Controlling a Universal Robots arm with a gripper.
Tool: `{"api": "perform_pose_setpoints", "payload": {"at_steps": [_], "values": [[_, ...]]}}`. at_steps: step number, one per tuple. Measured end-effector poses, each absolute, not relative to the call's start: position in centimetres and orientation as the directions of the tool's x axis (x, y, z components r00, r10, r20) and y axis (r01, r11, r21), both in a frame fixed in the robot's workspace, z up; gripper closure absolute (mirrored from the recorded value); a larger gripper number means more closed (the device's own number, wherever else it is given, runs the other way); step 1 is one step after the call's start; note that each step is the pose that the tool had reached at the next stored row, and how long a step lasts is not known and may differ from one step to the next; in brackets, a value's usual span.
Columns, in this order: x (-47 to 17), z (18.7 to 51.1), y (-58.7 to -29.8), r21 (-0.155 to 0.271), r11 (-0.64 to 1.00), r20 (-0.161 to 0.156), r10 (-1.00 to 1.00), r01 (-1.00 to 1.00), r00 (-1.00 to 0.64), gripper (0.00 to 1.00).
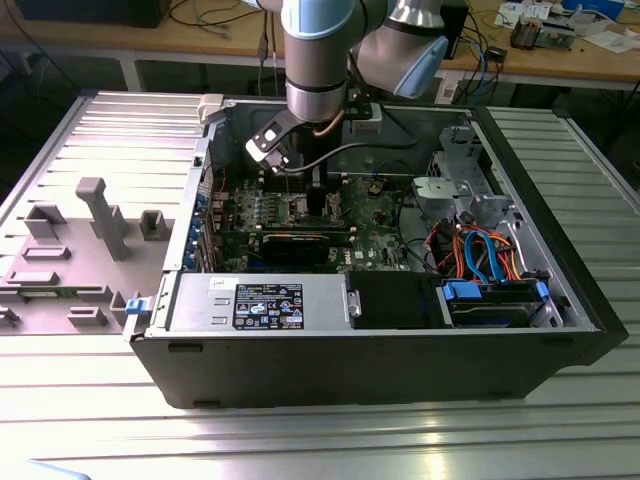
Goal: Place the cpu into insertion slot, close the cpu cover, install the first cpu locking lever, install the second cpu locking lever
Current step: 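Place the cpu into insertion slot, then close the cpu cover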
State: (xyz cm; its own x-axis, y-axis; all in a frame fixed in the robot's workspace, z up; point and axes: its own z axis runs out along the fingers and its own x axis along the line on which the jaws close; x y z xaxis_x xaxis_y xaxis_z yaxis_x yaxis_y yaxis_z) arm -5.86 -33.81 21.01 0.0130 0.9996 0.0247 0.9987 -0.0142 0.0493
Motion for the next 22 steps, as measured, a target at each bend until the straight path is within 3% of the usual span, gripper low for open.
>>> {"api": "perform_pose_setpoints", "payload": {"at_steps": [4, 6, 22], "values": [[-5.75, 21.83, -33.81, 0.034, -0.014, 0.021, 1.000, 0.999, 0.013, 0.65], [-5.68, 21.96, -33.82, 0.029, -0.014, 0.017, 1.000, 0.999, 0.014, 0.89], [-5.68, 21.96, -33.82, 0.030, -0.014, 0.016, 1.000, 0.999, 0.013, 0.89]]}}
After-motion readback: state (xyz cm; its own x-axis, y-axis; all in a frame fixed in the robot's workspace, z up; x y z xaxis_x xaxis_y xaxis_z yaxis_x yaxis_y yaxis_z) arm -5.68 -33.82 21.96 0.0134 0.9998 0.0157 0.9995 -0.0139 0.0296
